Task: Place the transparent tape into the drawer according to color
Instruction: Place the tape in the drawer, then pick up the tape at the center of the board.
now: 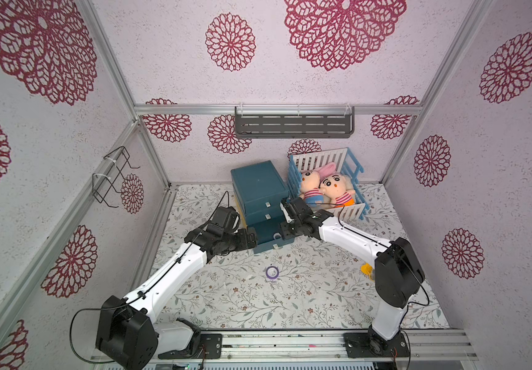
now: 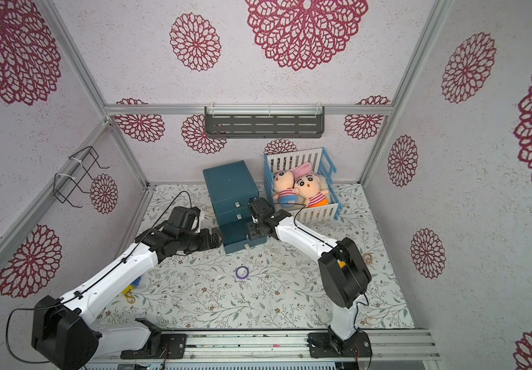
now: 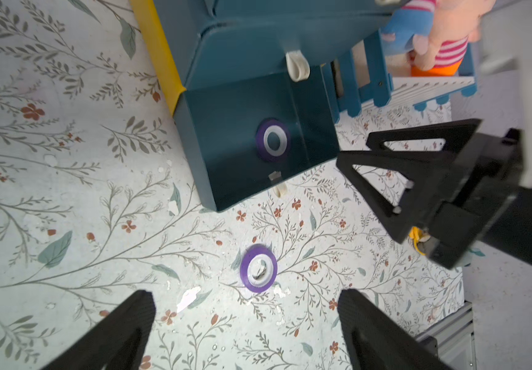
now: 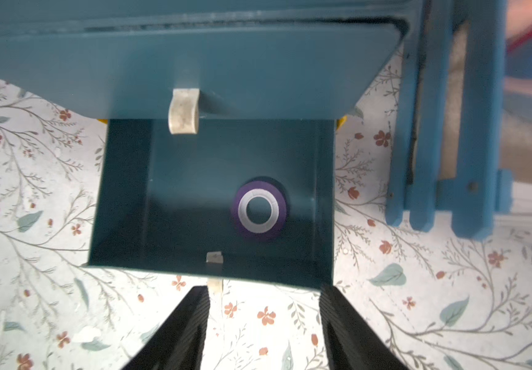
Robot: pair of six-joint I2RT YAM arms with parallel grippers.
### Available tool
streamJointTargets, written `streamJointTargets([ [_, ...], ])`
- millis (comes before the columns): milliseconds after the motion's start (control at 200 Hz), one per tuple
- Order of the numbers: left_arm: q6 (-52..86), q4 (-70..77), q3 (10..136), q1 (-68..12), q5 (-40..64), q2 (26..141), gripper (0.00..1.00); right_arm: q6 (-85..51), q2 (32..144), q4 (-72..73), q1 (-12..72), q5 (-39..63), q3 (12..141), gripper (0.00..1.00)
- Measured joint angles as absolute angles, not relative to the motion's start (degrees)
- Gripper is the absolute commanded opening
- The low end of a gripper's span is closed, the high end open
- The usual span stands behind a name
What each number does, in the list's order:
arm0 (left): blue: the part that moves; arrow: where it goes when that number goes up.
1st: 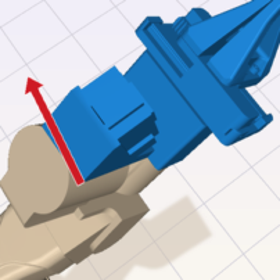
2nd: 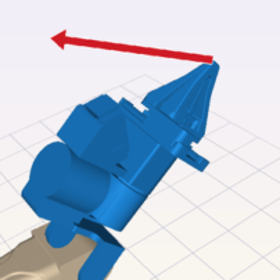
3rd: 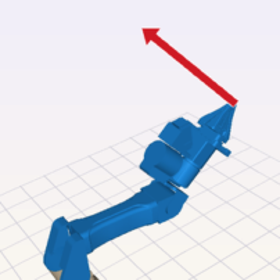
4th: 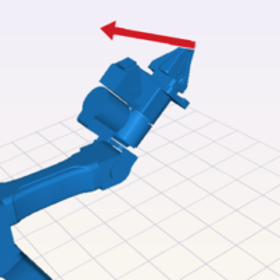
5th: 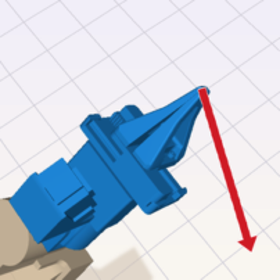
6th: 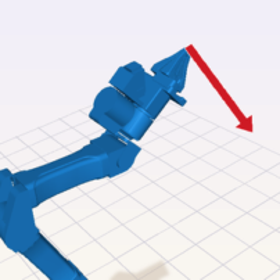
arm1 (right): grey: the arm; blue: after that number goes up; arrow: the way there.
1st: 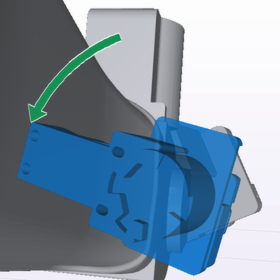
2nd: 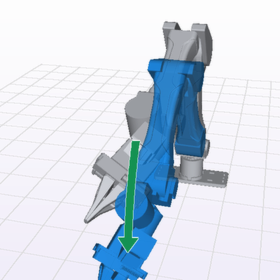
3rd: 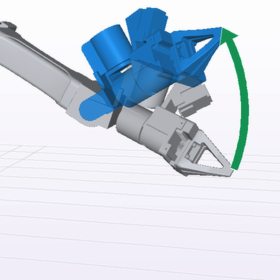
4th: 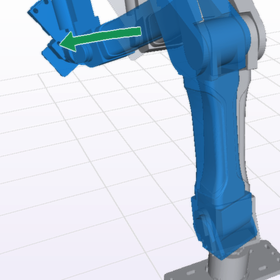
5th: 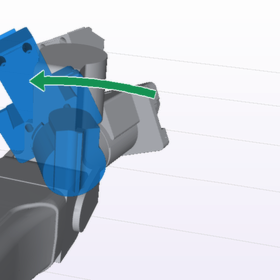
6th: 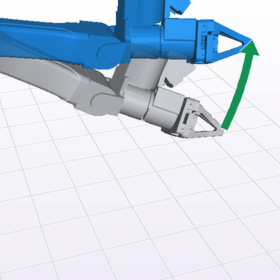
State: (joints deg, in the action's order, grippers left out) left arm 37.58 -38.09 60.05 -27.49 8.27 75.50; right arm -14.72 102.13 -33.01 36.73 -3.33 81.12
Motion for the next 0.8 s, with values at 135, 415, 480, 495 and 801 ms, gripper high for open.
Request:
streamJointTargets([
  [135,37.8,-39.5,60.1,-30.3,7.1,76.8,0.99,-15.1,98.2,-32.4,36.6,-2.5,77.5,0.7],
  [415,37.4,-42.3,62.0,-38.9,5.4,84.0,0.95,-15.2,90.5,-32.0,34.3,-1.4,68.9,0.73],
  [480,37.0,-43.2,63.2,-40.4,5.0,86.1,0.94,-15.3,88.3,-31.8,33.2,-1.1,66.5,0.73],
  [495,36.8,-43.4,63.5,-40.7,5.0,86.6,0.94,-15.4,87.8,-31.8,32.9,-1.0,65.9,0.73],
  [801,34.3,-47.9,71.4,-45.1,1.7,95.6,0.88,-16.3,79.3,-30.7,26.1,3.7,55.8,0.74],
])
